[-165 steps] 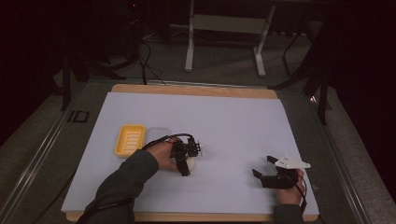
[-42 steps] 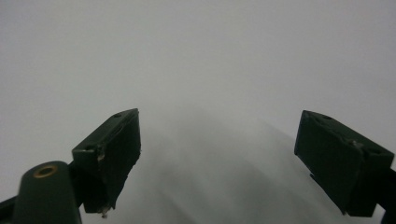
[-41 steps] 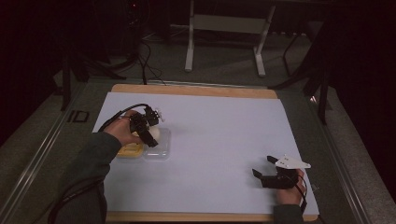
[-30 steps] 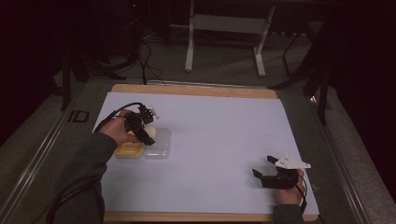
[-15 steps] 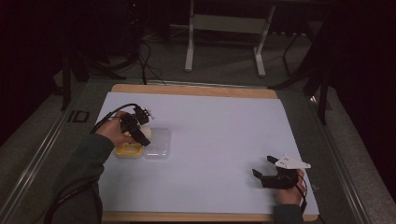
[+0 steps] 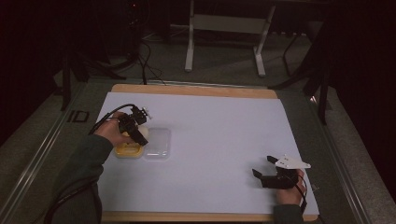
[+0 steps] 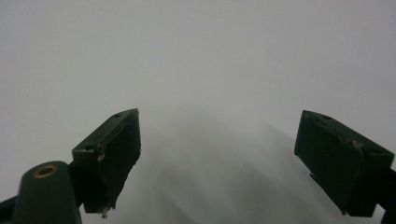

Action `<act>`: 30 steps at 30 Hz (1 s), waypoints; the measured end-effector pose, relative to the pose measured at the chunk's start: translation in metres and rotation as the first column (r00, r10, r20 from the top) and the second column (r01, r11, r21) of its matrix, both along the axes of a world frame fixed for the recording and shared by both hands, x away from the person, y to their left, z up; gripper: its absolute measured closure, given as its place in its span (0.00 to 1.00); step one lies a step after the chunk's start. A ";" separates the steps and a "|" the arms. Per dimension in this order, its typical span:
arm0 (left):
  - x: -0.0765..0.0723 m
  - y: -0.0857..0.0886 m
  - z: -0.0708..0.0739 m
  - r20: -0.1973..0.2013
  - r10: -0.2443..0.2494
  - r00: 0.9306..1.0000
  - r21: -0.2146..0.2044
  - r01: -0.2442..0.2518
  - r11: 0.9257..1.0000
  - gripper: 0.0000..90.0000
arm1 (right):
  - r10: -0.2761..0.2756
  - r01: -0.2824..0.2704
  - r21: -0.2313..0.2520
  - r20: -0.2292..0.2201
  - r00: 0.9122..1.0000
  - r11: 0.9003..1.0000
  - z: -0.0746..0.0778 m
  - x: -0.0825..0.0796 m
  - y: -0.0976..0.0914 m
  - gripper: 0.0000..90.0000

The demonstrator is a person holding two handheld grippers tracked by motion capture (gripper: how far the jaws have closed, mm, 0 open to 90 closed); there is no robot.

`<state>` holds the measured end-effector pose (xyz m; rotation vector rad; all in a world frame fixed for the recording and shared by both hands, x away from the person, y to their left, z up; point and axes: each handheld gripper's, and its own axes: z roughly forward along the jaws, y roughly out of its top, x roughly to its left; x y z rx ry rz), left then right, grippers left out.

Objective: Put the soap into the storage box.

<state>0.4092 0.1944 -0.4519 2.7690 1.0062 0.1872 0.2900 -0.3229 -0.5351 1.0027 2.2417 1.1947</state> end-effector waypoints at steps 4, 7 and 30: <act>0.000 0.001 -0.001 -0.004 0.004 1.000 0.003 -0.004 1.000 0.28 | 0.000 0.000 0.000 0.000 1.000 1.000 0.000 0.000 0.000 0.16; 0.001 0.004 -0.001 -0.003 0.023 1.000 0.000 -0.023 1.000 0.28 | 0.000 0.000 -0.001 -0.001 1.000 1.000 0.000 0.000 0.000 0.16; 0.002 0.026 -0.016 -0.028 0.072 0.997 0.023 -0.071 0.997 0.28 | -0.001 0.001 -0.001 0.000 1.000 1.000 0.000 0.000 0.000 0.16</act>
